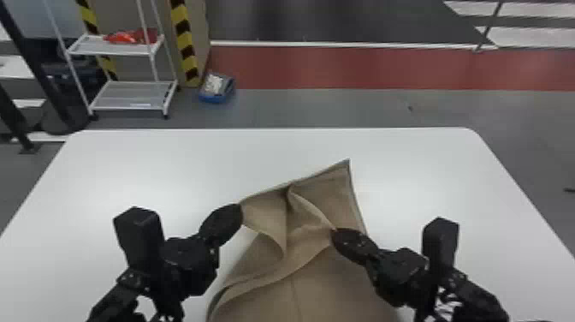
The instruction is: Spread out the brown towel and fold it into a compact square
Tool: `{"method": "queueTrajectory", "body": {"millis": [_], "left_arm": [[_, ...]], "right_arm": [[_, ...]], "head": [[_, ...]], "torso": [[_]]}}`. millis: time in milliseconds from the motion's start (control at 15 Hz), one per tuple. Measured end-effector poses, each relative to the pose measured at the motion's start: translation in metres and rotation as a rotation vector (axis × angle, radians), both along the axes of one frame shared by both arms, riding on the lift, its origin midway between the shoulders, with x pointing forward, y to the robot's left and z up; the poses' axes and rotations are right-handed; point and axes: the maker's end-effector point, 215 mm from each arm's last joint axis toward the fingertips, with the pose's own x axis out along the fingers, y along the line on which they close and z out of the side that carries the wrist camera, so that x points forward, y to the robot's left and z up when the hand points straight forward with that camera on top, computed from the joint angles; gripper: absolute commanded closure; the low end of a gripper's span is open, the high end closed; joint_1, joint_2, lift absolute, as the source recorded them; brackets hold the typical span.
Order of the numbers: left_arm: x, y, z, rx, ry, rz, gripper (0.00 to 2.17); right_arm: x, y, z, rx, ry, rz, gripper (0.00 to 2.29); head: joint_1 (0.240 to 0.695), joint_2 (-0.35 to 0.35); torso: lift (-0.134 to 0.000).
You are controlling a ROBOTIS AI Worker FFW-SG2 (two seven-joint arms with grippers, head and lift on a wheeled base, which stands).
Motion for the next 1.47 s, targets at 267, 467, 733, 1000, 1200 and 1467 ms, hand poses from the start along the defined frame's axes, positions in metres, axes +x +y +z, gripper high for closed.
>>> {"method": "queueTrajectory", "body": {"millis": [267, 467, 733, 1000, 1200, 1467], "left_arm": [[-0.002, 0.098, 0.036, 0.058, 0.031, 0.162, 1.89], [-0.008, 0.148, 0.057, 0.061, 0.053, 0.234, 1.89], [-0.017, 0.179, 0.065, 0.088, 0.079, 0.271, 1.89], [-0.029, 0.178, 0.073, 0.104, 0.113, 0.267, 1.89], [-0.009, 0.189, 0.102, 0.074, 0.07, 0.283, 1.89], [0.059, 0.226, 0.139, 0.004, -0.004, 0.373, 1.89]], "right_arm": [[0.022, -0.067, 0.054, 0.02, -0.025, -0.083, 1.4], [0.023, -0.119, 0.092, 0.019, -0.048, -0.136, 1.4], [0.013, -0.171, 0.11, -0.003, -0.053, -0.191, 1.4], [0.012, -0.184, 0.125, 0.01, -0.08, -0.2, 1.4], [0.039, -0.216, 0.162, 0.046, -0.115, -0.264, 1.4], [0.104, -0.21, 0.189, 0.013, -0.142, -0.261, 1.4]], "head": [[0.695, 0.05], [0.695, 0.05], [0.695, 0.024], [0.695, 0.007], [0.695, -0.021], [0.639, 0.021]], "torso": [[-0.12], [-0.12], [-0.12], [-0.12], [-0.12], [-0.12]]}}
